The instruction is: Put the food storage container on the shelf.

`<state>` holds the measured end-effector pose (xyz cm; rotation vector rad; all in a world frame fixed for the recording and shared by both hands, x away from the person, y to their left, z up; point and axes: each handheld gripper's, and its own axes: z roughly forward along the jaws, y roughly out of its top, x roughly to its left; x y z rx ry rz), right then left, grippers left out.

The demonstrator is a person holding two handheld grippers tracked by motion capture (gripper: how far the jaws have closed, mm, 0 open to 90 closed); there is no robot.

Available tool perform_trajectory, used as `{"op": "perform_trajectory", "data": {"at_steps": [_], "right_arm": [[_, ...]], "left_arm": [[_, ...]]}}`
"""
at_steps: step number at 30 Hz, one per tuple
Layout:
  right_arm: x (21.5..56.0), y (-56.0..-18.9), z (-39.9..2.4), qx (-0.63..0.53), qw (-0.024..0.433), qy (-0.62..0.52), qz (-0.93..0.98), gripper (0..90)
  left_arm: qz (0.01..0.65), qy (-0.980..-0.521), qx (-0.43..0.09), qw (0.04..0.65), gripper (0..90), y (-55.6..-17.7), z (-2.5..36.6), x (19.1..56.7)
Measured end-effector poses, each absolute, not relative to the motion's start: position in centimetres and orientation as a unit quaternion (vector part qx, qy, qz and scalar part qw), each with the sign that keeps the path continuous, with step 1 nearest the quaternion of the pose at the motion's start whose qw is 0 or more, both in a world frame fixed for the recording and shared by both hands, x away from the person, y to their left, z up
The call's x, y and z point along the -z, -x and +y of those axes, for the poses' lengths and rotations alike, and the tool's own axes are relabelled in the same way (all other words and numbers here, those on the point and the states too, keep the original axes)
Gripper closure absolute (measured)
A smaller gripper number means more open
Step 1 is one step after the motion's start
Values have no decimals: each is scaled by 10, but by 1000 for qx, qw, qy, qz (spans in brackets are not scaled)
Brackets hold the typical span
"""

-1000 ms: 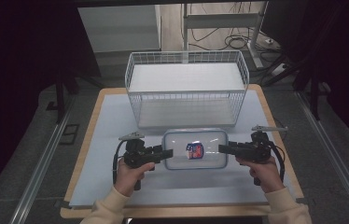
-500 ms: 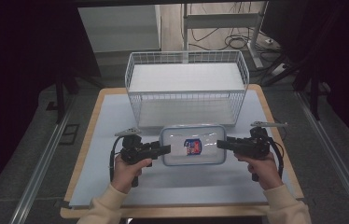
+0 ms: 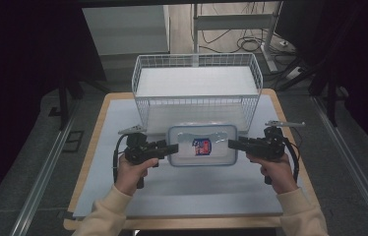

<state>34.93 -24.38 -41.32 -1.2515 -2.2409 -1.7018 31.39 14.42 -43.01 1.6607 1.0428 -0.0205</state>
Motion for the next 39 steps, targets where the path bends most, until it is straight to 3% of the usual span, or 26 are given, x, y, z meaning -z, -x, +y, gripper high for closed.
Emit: {"op": "perform_trajectory", "data": {"at_steps": [39], "right_arm": [[312, -393, -228, 593, -7, 375, -713, 523]], "left_arm": [[411, -696, -42, 587, 471, -357, 159, 324]]}}
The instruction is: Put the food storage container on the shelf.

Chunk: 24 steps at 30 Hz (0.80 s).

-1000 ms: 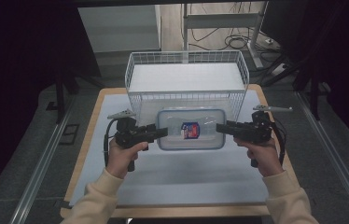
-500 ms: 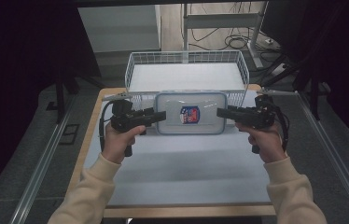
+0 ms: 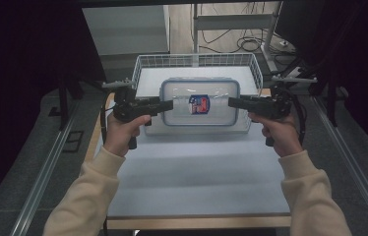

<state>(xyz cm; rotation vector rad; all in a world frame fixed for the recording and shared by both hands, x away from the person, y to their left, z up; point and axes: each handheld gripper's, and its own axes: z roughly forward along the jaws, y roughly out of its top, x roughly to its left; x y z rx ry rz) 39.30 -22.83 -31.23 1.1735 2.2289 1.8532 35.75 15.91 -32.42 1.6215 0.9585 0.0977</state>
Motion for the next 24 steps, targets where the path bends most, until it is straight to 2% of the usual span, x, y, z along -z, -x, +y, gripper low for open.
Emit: {"op": "perform_trajectory", "data": {"at_steps": [24], "right_arm": [[287, -440, -226, -577, 20, -389, 718, 520]], "left_arm": [[411, -692, -26, 594, 469, -414, 161, 311]]}}
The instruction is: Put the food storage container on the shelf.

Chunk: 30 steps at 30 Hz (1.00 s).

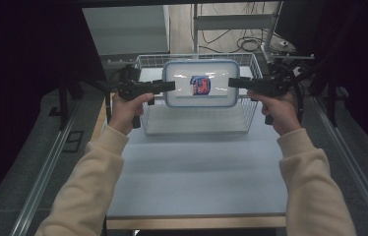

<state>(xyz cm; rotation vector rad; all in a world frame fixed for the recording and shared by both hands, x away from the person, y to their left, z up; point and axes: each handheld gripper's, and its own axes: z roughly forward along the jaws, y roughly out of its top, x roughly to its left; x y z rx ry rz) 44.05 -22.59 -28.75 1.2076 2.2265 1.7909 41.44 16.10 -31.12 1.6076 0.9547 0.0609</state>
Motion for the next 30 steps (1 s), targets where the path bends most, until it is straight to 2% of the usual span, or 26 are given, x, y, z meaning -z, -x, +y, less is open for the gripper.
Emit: {"op": "perform_trajectory", "data": {"at_steps": [17, 30], "right_arm": [[288, -485, -215, -551, 4, -424, 719, 516], [291, -499, -220, -538, -2, -446, 715, 515]], "left_arm": [[439, -690, 2, 576, 463, -461, 168, 316], [453, -684, 14, 572, 463, -473, 162, 320]]}}
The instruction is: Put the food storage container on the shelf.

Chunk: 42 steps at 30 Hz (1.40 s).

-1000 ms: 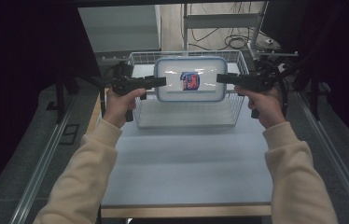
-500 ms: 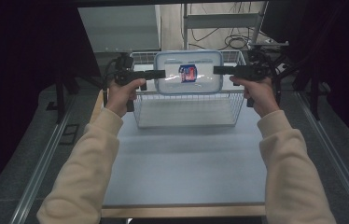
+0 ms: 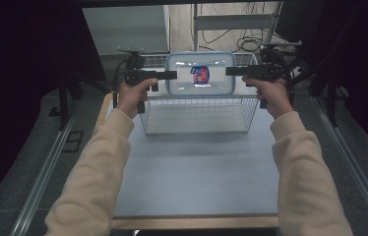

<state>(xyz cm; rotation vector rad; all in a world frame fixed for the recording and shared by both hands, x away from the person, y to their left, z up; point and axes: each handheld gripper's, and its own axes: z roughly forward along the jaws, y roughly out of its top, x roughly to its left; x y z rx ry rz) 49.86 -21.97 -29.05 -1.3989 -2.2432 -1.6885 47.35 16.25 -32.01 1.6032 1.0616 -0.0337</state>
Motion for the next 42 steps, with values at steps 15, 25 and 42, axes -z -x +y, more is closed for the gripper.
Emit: {"op": "perform_trajectory", "data": {"at_steps": [15, 25, 42], "right_arm": [[294, -518, -218, 545, 10, 476, -691, 503], [296, -524, -205, 520, -32, 498, -693, 522], [302, -527, -203, 517, -38, 511, -686, 497]], "left_arm": [[479, -665, 41, 571, 464, -495, 165, 321], [507, -645, 56, 569, 406, -511, 163, 327], [536, -638, 62, 550, 237, -526, 156, 334]]}}
